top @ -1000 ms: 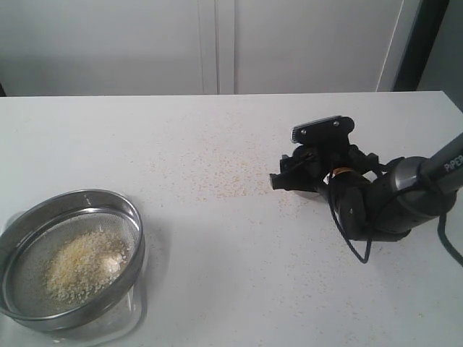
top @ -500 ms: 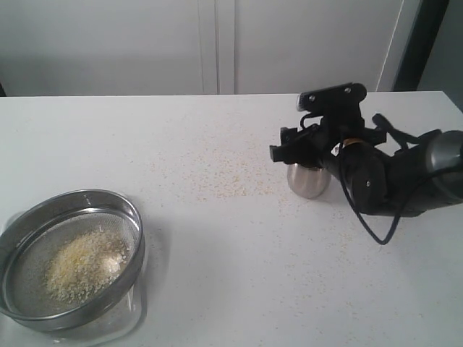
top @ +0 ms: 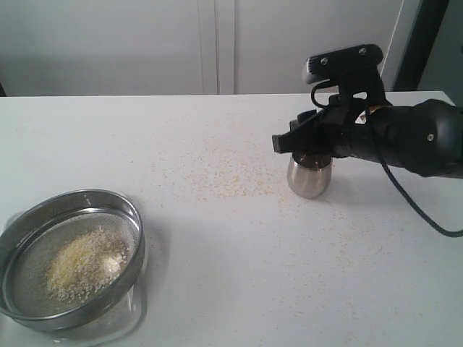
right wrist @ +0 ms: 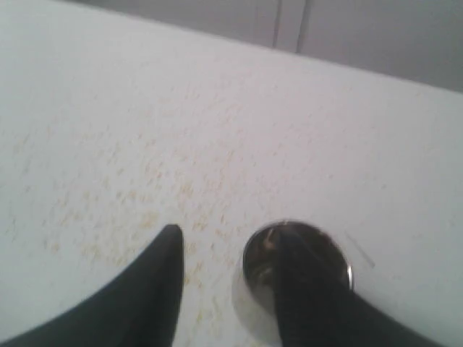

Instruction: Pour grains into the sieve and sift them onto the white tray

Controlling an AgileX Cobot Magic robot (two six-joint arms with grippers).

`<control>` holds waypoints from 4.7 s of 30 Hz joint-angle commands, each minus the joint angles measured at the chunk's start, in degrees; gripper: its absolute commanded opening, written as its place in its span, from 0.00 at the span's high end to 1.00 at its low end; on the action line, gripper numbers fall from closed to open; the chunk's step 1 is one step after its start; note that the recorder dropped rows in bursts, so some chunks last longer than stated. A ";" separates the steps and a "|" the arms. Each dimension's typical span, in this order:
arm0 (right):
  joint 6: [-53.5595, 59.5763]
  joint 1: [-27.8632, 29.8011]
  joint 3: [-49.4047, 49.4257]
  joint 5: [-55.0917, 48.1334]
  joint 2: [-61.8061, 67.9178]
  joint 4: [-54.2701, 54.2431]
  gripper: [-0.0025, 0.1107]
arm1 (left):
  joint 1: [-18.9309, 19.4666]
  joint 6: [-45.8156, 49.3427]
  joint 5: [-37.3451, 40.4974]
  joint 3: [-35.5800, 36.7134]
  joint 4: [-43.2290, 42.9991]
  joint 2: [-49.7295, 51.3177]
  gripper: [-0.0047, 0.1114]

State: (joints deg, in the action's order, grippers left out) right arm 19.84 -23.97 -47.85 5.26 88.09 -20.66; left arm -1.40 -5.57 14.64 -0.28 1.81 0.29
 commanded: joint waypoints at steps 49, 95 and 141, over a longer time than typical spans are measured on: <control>14.83 -2.34 0.51 -40.06 -7.03 -8.01 0.98 | -0.02 3.79 8.71 -24.09 5.36 21.88 0.96; 14.44 -2.34 0.51 -39.97 -7.03 -8.15 0.98 | 0.07 10.92 17.12 -43.80 3.62 75.52 0.47; 14.56 -2.34 0.51 -38.20 -7.03 -8.15 0.98 | 0.07 5.02 7.61 -43.80 1.02 89.43 0.68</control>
State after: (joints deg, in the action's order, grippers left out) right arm 34.02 -26.30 -47.64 -34.18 81.46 -28.37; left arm -1.40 0.00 21.89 -43.81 2.78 89.81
